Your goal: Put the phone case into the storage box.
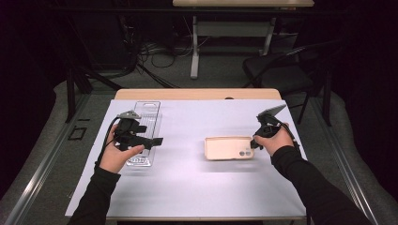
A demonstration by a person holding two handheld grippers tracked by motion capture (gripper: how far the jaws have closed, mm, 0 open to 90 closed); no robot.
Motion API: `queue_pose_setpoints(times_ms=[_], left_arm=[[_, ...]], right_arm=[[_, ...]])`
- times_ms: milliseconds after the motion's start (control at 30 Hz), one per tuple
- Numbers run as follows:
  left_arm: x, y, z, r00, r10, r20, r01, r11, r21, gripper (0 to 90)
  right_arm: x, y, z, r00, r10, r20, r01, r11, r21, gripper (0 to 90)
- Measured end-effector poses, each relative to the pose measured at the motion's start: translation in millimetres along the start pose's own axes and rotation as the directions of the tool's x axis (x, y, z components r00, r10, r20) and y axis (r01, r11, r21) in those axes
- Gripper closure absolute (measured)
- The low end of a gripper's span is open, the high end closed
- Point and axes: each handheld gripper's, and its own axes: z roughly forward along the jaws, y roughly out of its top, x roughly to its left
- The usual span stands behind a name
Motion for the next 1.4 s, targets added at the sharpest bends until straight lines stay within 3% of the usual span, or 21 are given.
queue_pose_setpoints(times_ms=[300, 333, 400, 700, 967, 1167, 1300, 1400], left_arm=[[0.5, 0.1, -0.9, 1.0000, 0.001, 0.002, -0.001, 1.0000, -0.001, 6.0], [0.5, 0.1, -0.8, 1.0000, 0.001, 0.001, -0.001, 1.0000, -0.001, 6.0], [0.4, 0.0, -0.8, 1.0000, 0.001, 0.001, -0.001, 1.0000, -0.001, 6.0], [0.3, 0.1, -1.6, 1.0000, 0.005, -0.001, -0.005, 1.0000, -0.005, 6.4], [-2.0, 0.3, -1.9, 1.0000, 0.010, 0.000, -0.010, 0.9999, -0.014, 6.7], [-4.2, 0.5, -3.6, 0.9999, 0.010, 0.000, -0.010, 0.9996, -0.026, 7.5], [-4.6, 0.5, -4.1, 0.9999, 0.015, -0.003, -0.016, 0.9995, -0.028, 7.7], [-4.8, 0.4, -4.2, 0.9999, 0.015, -0.003, -0.015, 0.9995, -0.028, 7.8]], right_arm=[[15.7, 3.8, -2.9, 0.9991, -0.041, -0.002, 0.041, 0.9981, -0.045, 86.2], [16.6, 3.1, -1.6, 0.9985, -0.049, -0.023, 0.048, 0.9958, -0.078, 86.2], [19.4, 3.1, -3.5, 0.9967, -0.081, 0.004, 0.081, 0.9937, -0.078, 86.2], [30.2, 2.0, -14.3, 0.9904, -0.138, 0.005, 0.137, 0.9740, -0.181, 86.2], [37.0, -5.3, -22.3, 0.9765, -0.214, 0.030, 0.213, 0.9330, -0.290, 86.2], [41.3, -13.1, -28.6, 0.9635, -0.261, 0.058, 0.264, 0.8950, -0.359, 86.2], [44.7, -18.5, -31.4, 0.9495, -0.298, 0.100, 0.312, 0.8641, -0.395, 86.3], [46.2, -21.9, -33.1, 0.9449, -0.309, 0.108, 0.325, 0.8500, -0.414, 86.3]])
